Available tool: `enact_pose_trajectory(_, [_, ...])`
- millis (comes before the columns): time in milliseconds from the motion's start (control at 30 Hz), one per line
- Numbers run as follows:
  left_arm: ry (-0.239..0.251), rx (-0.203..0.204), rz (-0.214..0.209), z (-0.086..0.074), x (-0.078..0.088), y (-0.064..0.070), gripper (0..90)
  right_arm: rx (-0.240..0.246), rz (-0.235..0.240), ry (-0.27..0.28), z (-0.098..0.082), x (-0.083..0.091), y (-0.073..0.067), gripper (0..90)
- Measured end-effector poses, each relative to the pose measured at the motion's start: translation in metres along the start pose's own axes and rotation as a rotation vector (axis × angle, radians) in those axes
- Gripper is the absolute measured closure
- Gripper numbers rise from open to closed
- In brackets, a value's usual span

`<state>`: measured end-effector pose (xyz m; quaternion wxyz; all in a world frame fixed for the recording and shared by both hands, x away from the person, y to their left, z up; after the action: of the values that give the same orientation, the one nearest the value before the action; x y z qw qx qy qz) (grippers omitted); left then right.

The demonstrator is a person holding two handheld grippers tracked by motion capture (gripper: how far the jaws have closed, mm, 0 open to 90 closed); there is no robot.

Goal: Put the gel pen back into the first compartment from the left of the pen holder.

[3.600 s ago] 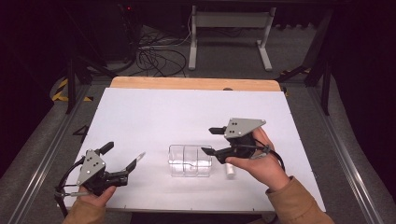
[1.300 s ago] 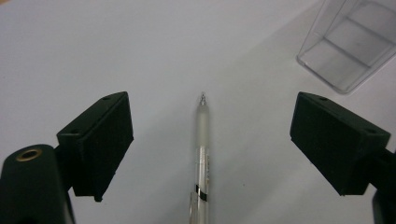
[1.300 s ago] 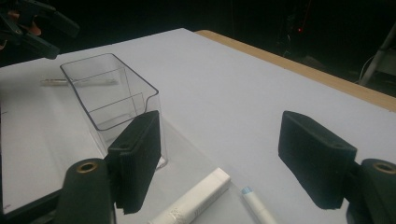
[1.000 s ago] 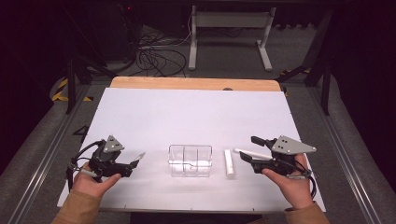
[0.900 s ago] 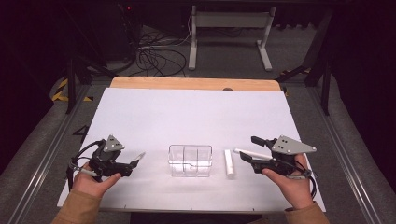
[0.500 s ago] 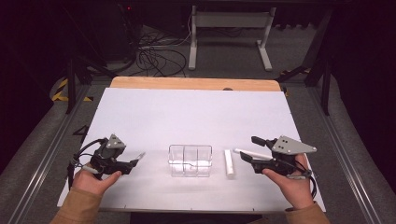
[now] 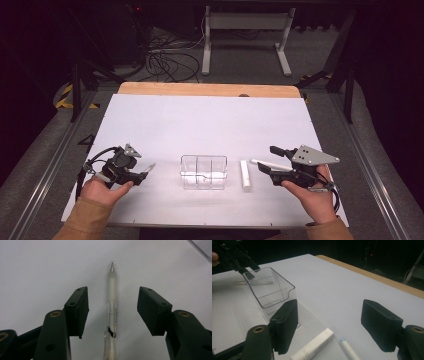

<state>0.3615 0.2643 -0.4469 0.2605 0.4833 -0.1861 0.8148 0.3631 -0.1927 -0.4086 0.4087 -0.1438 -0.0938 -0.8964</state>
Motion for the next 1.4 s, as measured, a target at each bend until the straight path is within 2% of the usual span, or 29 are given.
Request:
enact_pose_trajectory(300, [-0.068,0.022,-0.012,0.003,-0.009,-0.004,54.3,0.003,0.001,-0.002,0.000,0.000,0.000,30.2])
enact_pose_trajectory(600, [-0.110,0.010,-0.013,0.005,-0.016,-0.005,60.3,0.003,0.001,-0.002,0.000,0.000,0.000,30.2])
enact_pose_trajectory(800, [-0.148,0.003,0.008,0.006,-0.020,-0.003,64.4,0.004,0.000,-0.002,0.000,0.000,0.001,30.2])
enact_pose_trajectory(933, [-0.167,-0.001,0.017,0.007,-0.022,-0.003,67.9,0.003,0.000,-0.001,0.000,0.001,0.001,30.2])
enact_pose_trajectory(1100, [-0.185,0.017,0.005,0.007,-0.023,-0.003,71.5,0.006,0.000,-0.004,0.000,0.000,0.001,30.4])
enact_pose_trajectory(1400, [-0.216,0.016,0.001,0.007,-0.028,-0.001,78.1,0.010,0.004,-0.006,-0.001,0.000,0.000,30.6])
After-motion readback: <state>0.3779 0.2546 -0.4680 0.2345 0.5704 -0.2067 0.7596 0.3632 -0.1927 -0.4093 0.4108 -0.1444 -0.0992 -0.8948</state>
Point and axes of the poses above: each handheld gripper's, and its own axes: x roughly backward along the jaws, z roughly out of its top, y roughly to its right, the point moved 3 cm from there along -x, roughly forward along the jaws, and after that the axes turned 2 degrees about -z, right-handed, at the moved point
